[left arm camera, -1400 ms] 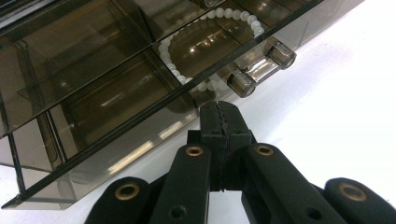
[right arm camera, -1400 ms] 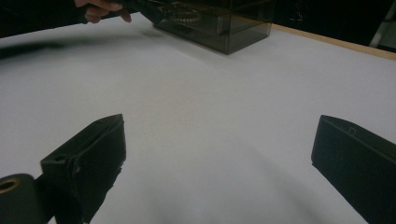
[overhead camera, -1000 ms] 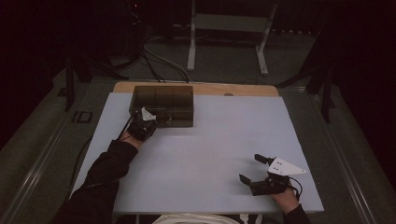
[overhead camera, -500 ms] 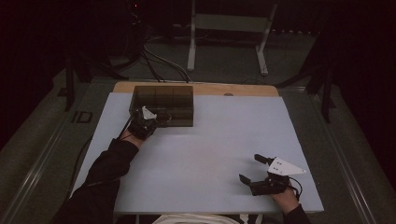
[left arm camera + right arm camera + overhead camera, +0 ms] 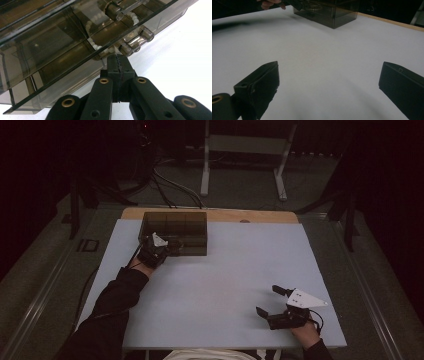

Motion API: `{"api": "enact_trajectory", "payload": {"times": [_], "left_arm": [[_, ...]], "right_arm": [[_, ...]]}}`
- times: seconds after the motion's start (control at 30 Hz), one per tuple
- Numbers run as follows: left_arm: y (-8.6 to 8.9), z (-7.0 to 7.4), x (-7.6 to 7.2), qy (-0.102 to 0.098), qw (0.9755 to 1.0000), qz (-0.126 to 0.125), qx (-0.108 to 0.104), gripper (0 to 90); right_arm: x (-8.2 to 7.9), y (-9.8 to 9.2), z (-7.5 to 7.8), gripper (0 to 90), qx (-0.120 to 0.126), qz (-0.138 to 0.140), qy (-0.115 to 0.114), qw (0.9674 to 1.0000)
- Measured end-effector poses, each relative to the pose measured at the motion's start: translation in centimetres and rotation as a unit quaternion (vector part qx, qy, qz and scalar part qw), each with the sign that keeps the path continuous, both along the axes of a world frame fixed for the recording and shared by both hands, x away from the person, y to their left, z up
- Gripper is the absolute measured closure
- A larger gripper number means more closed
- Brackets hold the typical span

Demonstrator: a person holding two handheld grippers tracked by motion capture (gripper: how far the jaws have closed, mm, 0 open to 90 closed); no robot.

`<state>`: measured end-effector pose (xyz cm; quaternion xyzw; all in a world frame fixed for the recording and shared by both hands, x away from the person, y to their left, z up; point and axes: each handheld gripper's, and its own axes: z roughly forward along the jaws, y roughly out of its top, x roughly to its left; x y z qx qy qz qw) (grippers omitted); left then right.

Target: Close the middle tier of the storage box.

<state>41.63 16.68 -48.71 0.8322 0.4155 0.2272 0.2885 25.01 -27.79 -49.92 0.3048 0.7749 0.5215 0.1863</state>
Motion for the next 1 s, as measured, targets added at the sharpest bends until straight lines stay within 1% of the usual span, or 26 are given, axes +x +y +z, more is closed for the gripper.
{"api": "enact_trajectory", "payload": {"times": [0.3,1.0], "left_arm": [[-0.22,0.38,0.22,-0.004,1.0,0.0,0.002,90.0],[-0.36,0.45,0.95,-0.006,1.0,0.006,0.002,90.0]], "right_arm": [[-0.01,0.0,0.0,2.8,0.0,0.0,0.0,1.0],[0.03,-0.01,-0.01,2.8,0.0,0.001,0.0,1.0]]}}
